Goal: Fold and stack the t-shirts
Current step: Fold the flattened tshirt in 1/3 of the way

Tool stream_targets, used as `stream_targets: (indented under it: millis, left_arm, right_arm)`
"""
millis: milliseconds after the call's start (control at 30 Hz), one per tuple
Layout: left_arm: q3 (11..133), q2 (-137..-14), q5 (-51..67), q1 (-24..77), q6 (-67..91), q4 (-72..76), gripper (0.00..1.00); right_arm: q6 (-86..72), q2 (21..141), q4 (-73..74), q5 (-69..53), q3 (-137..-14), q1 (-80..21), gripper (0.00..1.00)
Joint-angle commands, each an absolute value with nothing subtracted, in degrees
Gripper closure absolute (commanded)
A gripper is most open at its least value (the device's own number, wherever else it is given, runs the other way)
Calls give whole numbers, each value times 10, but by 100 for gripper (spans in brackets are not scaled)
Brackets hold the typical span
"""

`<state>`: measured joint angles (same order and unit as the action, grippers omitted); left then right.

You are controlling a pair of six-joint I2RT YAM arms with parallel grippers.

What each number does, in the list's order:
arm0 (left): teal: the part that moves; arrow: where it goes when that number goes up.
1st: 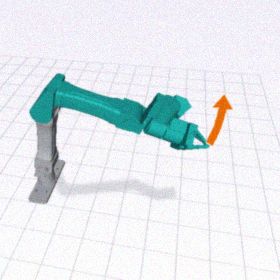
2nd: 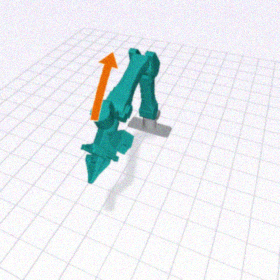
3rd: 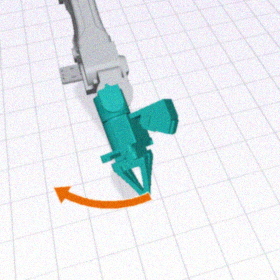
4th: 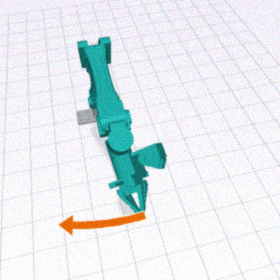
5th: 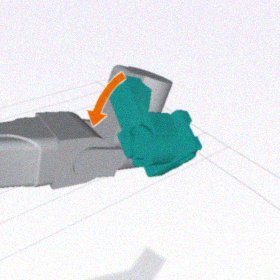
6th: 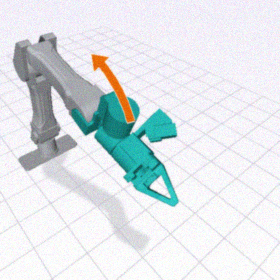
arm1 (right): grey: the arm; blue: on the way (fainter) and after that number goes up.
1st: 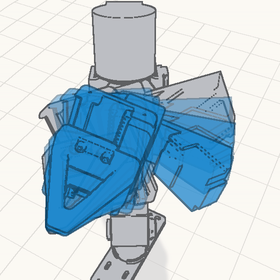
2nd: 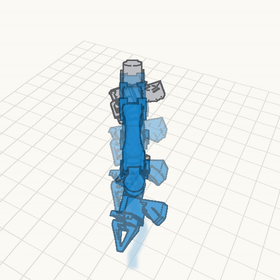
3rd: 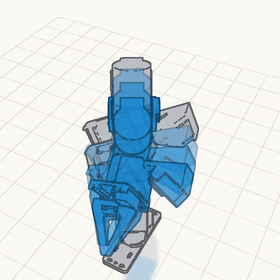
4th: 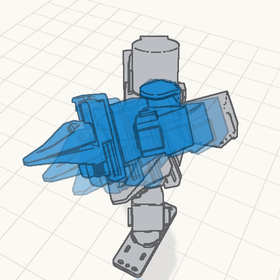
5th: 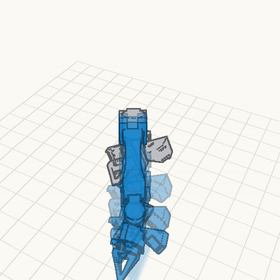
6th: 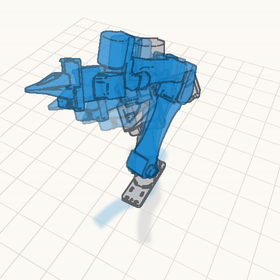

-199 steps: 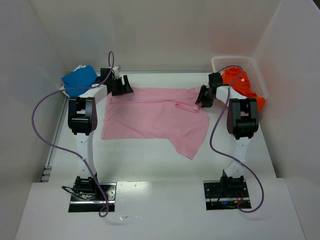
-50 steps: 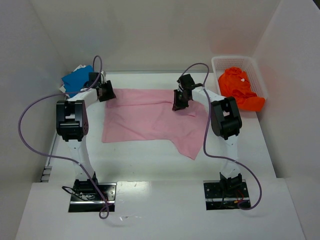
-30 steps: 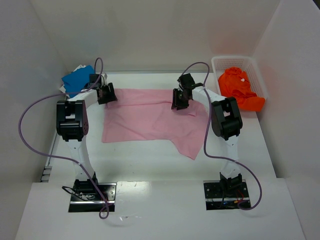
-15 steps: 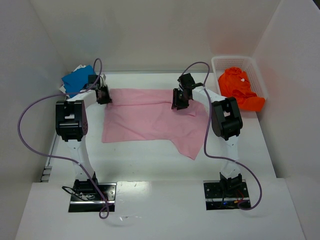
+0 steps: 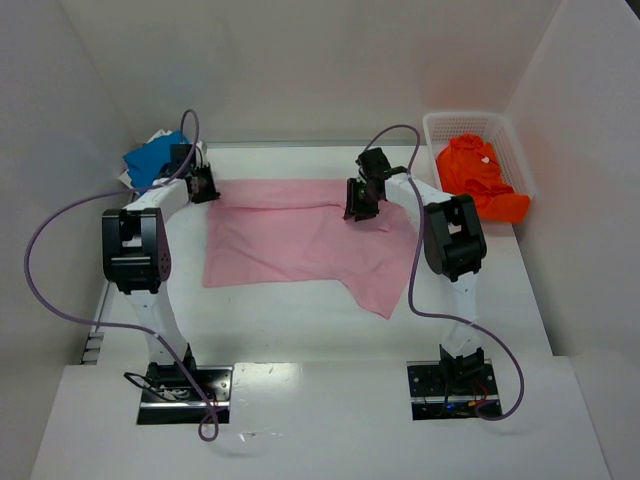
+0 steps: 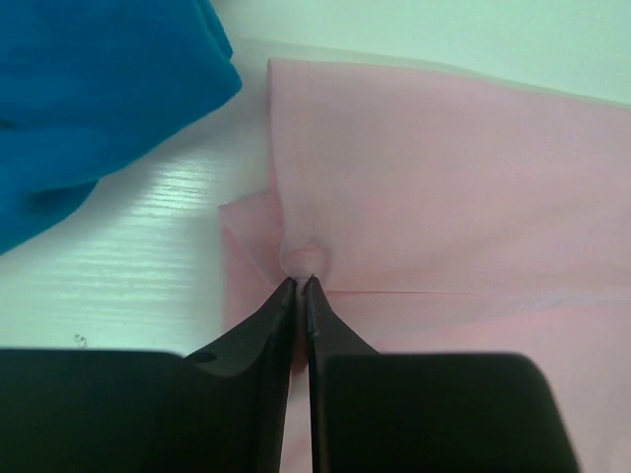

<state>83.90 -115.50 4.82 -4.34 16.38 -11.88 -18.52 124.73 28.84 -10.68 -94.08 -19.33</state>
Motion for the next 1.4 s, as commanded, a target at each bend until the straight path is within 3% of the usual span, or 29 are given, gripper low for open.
stream_targets:
  millis: [0, 200, 467, 667, 1100, 1367]
  left_arm:
    - [823, -1113, 33, -45, 146, -119, 84]
    - [803, -1118, 33, -45, 141, -124, 69]
    - [784, -1118, -14, -45, 146, -119, 65]
    - [820, -1143, -33, -50, 163, -108, 47]
    - [872, -1216, 38, -50, 198, -85, 49]
    - [872, -1227, 69, -61, 204, -60, 58]
  right_arm:
    - [-181, 1205, 287, -96, -933, -199, 55]
    - [-181, 1205, 287, -96, -928, -199, 55]
    - [-186, 1205, 287, -85, -928, -199, 55]
    - [-186, 1205, 287, -85, -933, -199, 55]
    - [-181, 1205, 297, -62, -944, -199, 55]
    - [-181, 1210, 302, -62, -950, -199, 55]
